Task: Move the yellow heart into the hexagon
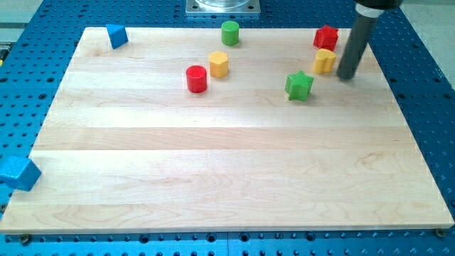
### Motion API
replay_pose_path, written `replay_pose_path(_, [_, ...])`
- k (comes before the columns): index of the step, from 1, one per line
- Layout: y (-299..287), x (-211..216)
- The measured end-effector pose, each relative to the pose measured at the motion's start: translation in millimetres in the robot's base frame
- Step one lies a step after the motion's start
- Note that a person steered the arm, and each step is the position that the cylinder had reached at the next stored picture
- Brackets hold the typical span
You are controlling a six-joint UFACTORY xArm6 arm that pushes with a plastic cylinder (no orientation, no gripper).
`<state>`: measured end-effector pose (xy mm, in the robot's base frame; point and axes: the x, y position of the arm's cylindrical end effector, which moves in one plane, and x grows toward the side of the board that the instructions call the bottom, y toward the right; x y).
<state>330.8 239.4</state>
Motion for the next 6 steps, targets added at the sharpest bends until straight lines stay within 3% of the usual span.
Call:
replay_pose_path(2, [-75,-19])
replay_pose_path(3, [-41,-42])
replay_pose_path(4, [-128,-27])
replay_pose_path(5, [-170,-21])
replay_pose_path(6, [-193,-51])
